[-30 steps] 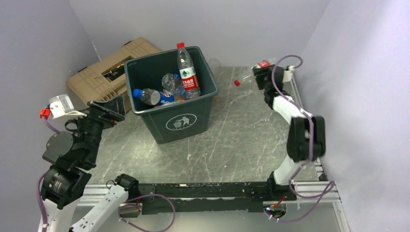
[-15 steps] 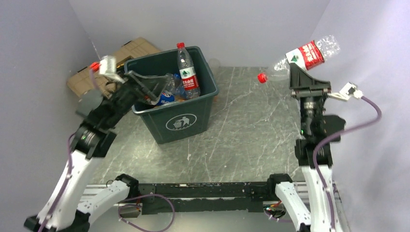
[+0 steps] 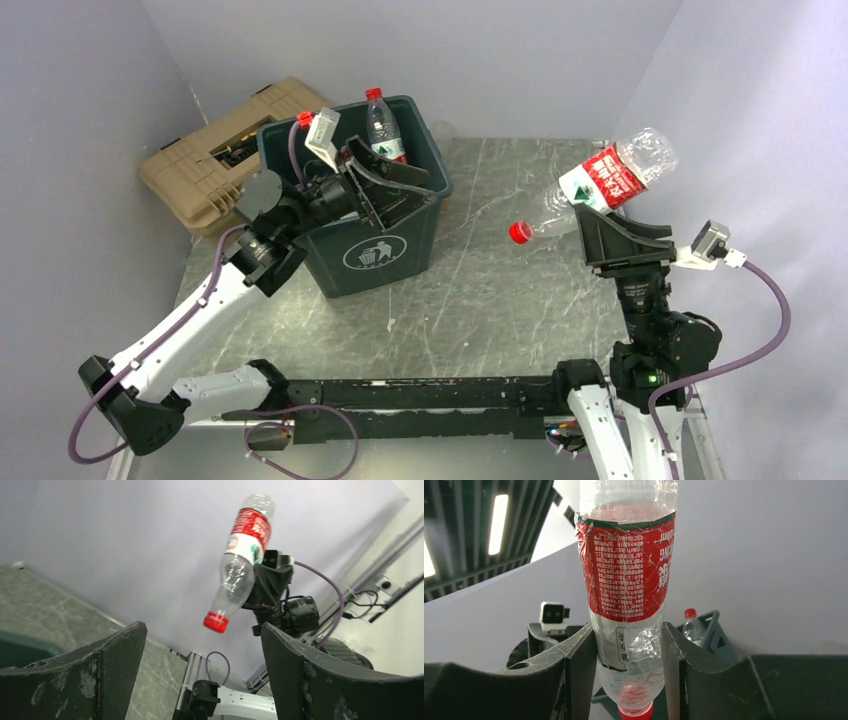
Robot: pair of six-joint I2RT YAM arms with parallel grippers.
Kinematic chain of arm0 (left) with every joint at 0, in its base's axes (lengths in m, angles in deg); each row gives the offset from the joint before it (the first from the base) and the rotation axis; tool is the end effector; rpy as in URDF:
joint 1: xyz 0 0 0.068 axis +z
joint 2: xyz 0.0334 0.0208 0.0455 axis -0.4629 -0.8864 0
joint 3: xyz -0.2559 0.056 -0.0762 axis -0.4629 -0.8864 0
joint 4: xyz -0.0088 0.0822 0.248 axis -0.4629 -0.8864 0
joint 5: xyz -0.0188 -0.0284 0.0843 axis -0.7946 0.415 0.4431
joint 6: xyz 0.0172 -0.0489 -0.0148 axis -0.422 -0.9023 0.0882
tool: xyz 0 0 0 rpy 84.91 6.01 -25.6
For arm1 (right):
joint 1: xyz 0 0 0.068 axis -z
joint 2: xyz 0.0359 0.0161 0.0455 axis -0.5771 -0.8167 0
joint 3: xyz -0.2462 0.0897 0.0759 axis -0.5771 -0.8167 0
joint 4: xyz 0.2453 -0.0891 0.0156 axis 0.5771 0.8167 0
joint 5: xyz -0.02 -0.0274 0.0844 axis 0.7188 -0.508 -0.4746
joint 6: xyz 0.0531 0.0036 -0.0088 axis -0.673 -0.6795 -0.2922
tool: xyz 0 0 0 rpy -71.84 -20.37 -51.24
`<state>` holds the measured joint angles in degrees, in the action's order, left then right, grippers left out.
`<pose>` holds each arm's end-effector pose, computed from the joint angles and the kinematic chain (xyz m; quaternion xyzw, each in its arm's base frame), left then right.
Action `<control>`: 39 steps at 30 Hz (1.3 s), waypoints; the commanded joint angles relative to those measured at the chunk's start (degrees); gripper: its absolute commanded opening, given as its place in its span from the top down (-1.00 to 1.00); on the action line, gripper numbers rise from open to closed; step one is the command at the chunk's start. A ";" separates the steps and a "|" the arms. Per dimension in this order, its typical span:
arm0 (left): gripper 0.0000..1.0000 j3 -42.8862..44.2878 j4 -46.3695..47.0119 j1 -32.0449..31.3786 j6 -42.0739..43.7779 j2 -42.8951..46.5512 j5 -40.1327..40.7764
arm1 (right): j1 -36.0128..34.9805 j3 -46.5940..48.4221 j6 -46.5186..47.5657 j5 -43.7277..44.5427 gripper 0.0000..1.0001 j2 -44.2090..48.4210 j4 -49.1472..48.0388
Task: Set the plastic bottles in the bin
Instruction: Pick up the plastic bottle from the corner of the board.
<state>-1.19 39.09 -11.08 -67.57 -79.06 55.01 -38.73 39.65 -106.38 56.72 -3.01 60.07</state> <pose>0.1694 -0.1578 0.4746 0.1701 0.5514 -0.6509 0.4934 0.0489 0.0114 0.4326 0.0913 0.4373 0.4842 0.7523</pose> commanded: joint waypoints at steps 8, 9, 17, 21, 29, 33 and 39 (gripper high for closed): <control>-0.80 2.02 9.78 -8.18 4.57 -5.99 -2.19 | -0.23 -6.44 -11.13 -4.76 0.20 2.68 -14.67; -0.80 2.12 9.83 -9.03 4.76 -6.69 -2.05 | -0.26 -6.54 -11.75 -4.91 0.20 2.45 -15.62; -0.89 5.79 6.58 -16.31 9.11 -13.00 -1.61 | -0.65 -5.97 -13.83 -5.59 0.20 0.59 -17.27; -0.90 6.56 7.87 -18.32 10.42 -14.85 -2.13 | -1.16 -5.56 -13.59 -5.62 0.21 0.56 -16.81; -0.70 7.12 10.46 -20.44 11.08 -16.68 -4.60 | -1.82 -5.66 -13.68 -5.56 0.21 0.48 -16.92; -0.40 7.08 11.56 -20.91 11.38 -16.91 -5.28 | -1.90 -6.23 -14.60 -5.88 0.21 -0.03 -17.82; 0.04 7.19 11.52 -21.54 12.09 -16.91 -4.85 | -1.97 -6.59 -15.16 -6.17 0.21 -0.07 -18.15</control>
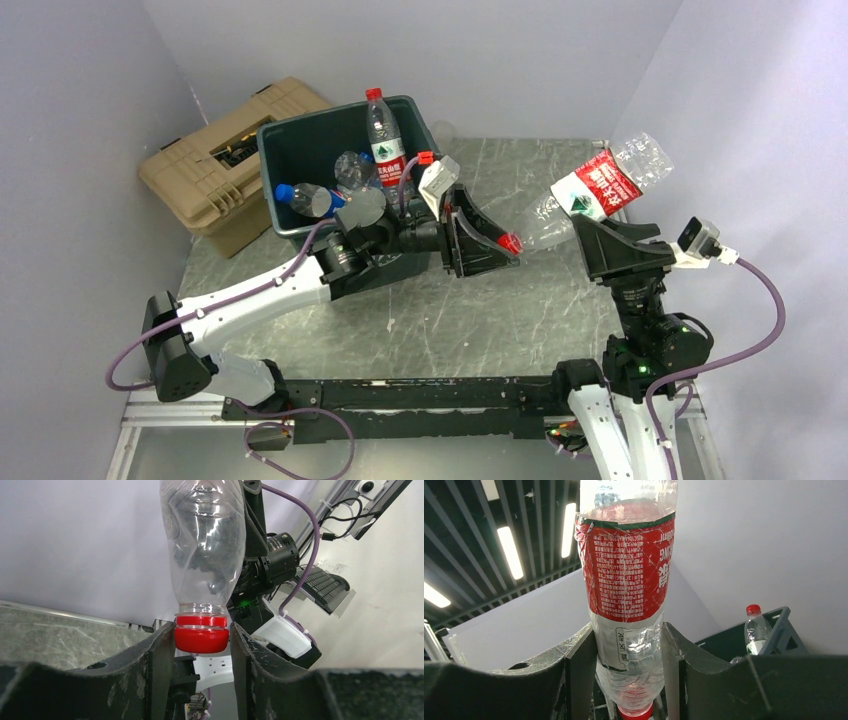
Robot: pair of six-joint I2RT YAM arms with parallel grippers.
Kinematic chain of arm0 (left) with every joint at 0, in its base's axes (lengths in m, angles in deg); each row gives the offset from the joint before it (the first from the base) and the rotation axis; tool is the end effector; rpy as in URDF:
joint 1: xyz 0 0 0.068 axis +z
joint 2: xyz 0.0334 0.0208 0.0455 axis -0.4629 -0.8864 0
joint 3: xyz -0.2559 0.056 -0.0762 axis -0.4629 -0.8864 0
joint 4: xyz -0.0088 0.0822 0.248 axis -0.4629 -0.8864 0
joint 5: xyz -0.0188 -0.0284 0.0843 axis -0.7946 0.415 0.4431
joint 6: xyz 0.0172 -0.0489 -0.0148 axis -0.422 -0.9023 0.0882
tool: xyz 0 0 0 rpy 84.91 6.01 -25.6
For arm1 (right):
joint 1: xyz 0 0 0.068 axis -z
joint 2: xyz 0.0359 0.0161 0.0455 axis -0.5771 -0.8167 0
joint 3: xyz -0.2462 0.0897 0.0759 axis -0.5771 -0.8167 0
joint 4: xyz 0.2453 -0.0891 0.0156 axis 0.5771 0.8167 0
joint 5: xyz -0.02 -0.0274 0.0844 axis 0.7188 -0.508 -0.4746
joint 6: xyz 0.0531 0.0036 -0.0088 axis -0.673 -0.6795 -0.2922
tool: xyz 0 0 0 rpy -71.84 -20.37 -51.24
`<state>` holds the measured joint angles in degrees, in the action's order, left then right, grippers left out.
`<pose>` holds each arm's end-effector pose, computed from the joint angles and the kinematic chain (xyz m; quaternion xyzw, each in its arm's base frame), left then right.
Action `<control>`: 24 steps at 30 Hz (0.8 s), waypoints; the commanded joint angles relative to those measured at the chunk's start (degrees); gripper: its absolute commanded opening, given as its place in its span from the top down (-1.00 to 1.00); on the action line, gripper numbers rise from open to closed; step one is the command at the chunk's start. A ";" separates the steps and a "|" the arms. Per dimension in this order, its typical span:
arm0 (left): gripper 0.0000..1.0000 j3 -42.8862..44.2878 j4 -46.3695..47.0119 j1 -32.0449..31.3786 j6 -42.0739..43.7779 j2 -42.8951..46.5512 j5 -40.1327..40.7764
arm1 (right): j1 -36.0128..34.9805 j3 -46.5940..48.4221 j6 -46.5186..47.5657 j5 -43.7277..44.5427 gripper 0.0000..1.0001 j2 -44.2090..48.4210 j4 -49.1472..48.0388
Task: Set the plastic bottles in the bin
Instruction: Pick up the plastic bottle from the corner of the board.
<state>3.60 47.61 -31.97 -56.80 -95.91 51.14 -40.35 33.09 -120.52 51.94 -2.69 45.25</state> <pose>0.1444 -0.2840 0.4423 0.3395 0.4986 -0.6907 0.3989 0.0528 0.0161 0.4206 0.0655 0.3877 0.6031 0.6941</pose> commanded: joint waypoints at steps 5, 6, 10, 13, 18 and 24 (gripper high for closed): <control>-0.13 2.42 4.46 -0.92 0.77 0.03 -1.02 | -0.40 -0.25 -1.31 -1.93 0.22 -0.73 -3.43; -0.11 2.52 4.42 -1.00 0.74 0.09 -1.00 | -0.42 -0.30 -1.28 -1.97 0.22 -0.68 -3.38; 0.38 2.89 4.25 -1.23 1.37 0.35 -0.24 | -0.37 -0.34 -1.23 -2.33 0.21 -0.73 -2.86; 1.00 3.11 1.51 -1.27 2.64 1.67 2.00 | -0.40 0.16 -0.90 -2.36 0.05 -0.72 -1.22; 1.00 3.74 -11.06 -1.27 10.18 9.72 17.09 | -0.79 7.11 4.70 -0.37 -0.99 -2.09 12.32; 1.00 20.37 -45.05 -1.27 24.96 18.05 51.08 | -2.44 15.42 15.21 2.58 -1.00 -6.44 27.18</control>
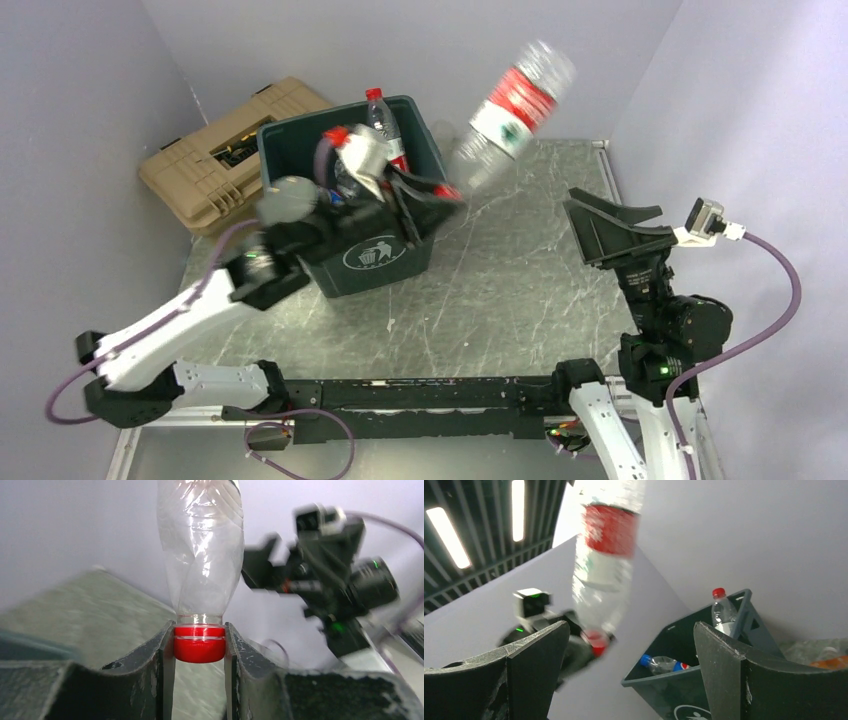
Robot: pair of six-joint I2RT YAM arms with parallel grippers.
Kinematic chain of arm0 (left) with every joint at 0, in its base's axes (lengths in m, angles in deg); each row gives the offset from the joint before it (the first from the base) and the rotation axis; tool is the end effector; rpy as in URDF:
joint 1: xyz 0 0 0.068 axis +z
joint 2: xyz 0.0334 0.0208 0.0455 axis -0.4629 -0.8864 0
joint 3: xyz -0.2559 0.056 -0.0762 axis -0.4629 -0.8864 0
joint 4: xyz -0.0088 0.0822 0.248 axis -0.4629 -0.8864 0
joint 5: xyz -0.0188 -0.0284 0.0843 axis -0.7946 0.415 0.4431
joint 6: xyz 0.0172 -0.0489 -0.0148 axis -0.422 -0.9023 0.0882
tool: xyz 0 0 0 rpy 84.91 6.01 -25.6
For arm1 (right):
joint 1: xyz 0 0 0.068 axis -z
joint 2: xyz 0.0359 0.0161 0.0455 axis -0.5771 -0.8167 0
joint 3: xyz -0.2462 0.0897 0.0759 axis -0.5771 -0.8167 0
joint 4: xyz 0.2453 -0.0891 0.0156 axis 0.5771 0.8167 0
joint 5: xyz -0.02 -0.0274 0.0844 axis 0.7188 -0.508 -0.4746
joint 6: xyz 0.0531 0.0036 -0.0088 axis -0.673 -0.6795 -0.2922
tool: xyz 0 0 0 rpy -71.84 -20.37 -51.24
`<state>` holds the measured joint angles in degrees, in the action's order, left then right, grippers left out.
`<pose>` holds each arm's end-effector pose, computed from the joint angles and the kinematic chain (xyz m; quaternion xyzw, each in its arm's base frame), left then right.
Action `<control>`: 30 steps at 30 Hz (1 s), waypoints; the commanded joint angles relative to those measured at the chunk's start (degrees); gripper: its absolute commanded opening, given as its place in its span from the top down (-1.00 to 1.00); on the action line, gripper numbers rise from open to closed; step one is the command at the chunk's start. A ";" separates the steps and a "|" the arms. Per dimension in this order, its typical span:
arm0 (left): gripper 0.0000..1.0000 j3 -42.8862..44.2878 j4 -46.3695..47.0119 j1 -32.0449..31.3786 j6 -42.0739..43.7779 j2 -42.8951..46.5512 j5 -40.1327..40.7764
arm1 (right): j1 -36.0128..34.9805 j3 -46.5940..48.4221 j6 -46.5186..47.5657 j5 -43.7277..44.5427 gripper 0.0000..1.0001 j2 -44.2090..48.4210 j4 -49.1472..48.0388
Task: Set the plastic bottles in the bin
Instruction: Pick up the plastic bottle from the corner of the board, then place the plastic bottle in the trash bin.
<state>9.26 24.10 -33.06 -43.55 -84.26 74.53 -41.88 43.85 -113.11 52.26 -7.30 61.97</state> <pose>0.1187 -0.2234 0.4900 0.2630 0.5672 -0.5598 0.5438 0.0571 0.0178 0.4471 0.0814 0.4612 0.5561 0.6866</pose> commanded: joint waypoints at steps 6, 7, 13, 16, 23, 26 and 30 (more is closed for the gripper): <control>1.00 41.11 -61.85 -0.16 12.62 -1.17 53.34 | -1.45 2.11 10.20 5.95 -1.00 -2.31 13.32; 1.00 43.35 -67.18 -0.18 11.78 -3.19 55.69 | -1.53 1.82 10.43 6.30 -0.99 -2.75 13.65; 1.00 41.23 -80.06 4.76 8.66 -10.64 54.82 | -1.80 0.94 11.59 4.44 -0.99 -8.43 13.53; 1.00 37.12 -76.71 12.87 11.16 -10.92 44.55 | -1.80 1.45 11.60 2.69 -0.99 -11.97 12.77; -0.79 37.23 -72.77 15.58 12.54 -12.15 44.99 | -2.33 9.04 13.75 -0.13 -0.99 -21.68 16.92; -0.99 37.22 -70.35 15.55 12.21 -10.49 45.67 | -4.75 12.32 15.85 1.39 -0.99 -25.29 18.71; -0.99 31.40 -60.42 15.55 11.23 -2.44 45.01 | -11.05 15.04 19.87 14.53 -0.99 -31.61 21.59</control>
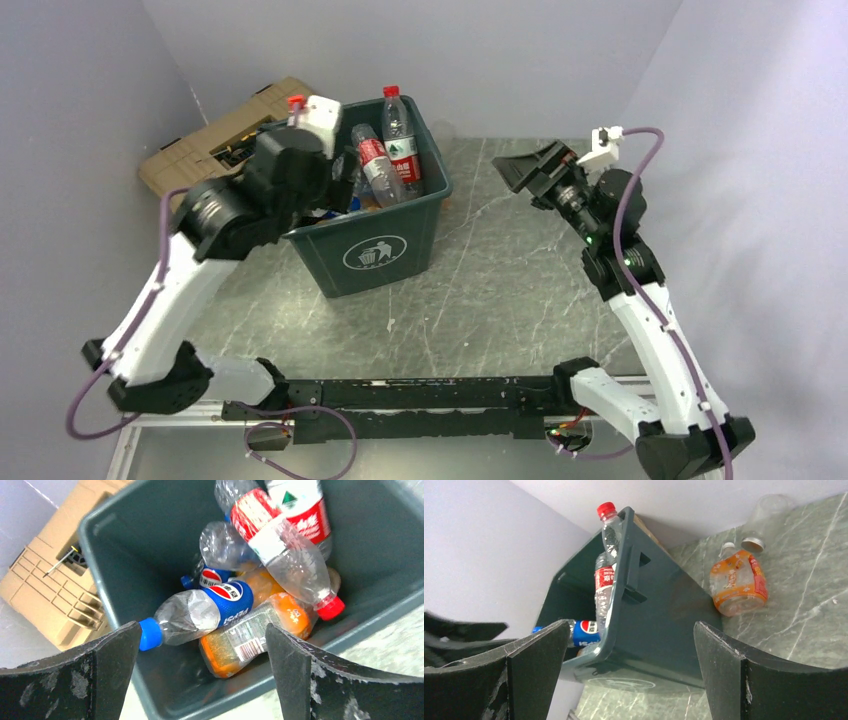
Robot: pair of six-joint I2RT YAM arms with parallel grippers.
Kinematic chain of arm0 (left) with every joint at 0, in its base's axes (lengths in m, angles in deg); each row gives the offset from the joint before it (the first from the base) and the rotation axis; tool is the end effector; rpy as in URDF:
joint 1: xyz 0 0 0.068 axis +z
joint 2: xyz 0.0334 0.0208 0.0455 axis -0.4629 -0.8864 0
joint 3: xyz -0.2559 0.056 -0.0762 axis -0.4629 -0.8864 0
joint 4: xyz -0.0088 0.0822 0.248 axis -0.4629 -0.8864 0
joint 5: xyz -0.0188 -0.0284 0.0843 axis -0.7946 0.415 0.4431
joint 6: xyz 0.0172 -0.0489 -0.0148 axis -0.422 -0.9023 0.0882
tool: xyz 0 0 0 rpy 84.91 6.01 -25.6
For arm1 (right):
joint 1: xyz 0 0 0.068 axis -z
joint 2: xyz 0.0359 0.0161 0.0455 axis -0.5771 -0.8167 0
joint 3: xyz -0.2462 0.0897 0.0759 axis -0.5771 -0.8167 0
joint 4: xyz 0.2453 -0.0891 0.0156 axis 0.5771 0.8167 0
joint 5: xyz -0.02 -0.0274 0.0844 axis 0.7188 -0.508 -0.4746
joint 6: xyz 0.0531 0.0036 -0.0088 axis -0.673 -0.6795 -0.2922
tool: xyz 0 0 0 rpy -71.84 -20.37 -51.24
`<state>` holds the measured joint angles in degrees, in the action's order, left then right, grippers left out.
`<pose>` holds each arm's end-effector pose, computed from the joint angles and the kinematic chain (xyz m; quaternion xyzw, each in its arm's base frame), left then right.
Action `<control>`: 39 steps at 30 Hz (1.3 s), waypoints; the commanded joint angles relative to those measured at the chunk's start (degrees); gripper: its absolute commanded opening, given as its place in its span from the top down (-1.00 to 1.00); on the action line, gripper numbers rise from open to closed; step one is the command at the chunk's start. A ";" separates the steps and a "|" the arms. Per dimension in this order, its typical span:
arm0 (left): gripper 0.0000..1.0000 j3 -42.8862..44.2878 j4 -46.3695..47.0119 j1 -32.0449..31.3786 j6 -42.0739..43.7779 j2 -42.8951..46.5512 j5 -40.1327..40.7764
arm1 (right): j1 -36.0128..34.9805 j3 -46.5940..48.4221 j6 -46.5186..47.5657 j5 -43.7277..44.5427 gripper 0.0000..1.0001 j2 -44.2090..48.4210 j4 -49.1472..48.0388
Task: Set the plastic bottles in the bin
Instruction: Place the plastic bottle in the trash bin, then pick up the plastic bottle from the corner of the board.
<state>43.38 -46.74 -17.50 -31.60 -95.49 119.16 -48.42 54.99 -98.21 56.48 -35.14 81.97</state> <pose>0.1699 -0.1416 0.5015 0.1148 0.8504 0.0268 0.5127 0.1899 0.0533 0.4204 0.1227 0.6991 0.4265 0.5606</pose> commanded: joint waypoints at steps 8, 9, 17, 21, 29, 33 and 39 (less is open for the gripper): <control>-0.99 -25.41 37.65 -0.01 0.77 30.92 -1.57 | -0.37 -5.61 3.37 18.04 -1.00 -20.05 -15.25; -0.99 -27.30 39.23 -0.01 0.60 32.64 -0.59 | 0.23 -4.84 3.69 15.95 -1.00 -23.91 -16.54; -0.99 -39.59 45.73 -0.01 -0.81 41.03 3.28 | 3.94 16.09 9.74 0.71 -1.00 -55.85 -22.23; -0.99 -40.03 44.73 0.01 0.32 41.11 6.80 | 2.96 30.02 9.96 -5.81 -1.00 -68.40 -20.05; -0.99 -35.32 42.89 -0.01 1.85 38.16 9.03 | -2.69 53.84 12.06 -3.97 -0.99 -87.06 -7.19; -0.99 -34.86 41.49 -0.01 1.38 37.41 9.88 | -4.02 53.27 12.35 0.00 -0.98 -88.80 -7.03; -0.99 -35.71 42.21 -0.01 0.84 37.43 9.17 | -4.93 50.14 12.29 -0.30 -0.77 -89.98 -8.14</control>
<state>7.34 -5.19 -17.50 -30.55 -57.51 127.55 -54.03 106.49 -86.56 54.56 -125.65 74.75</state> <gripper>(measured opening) 0.994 0.920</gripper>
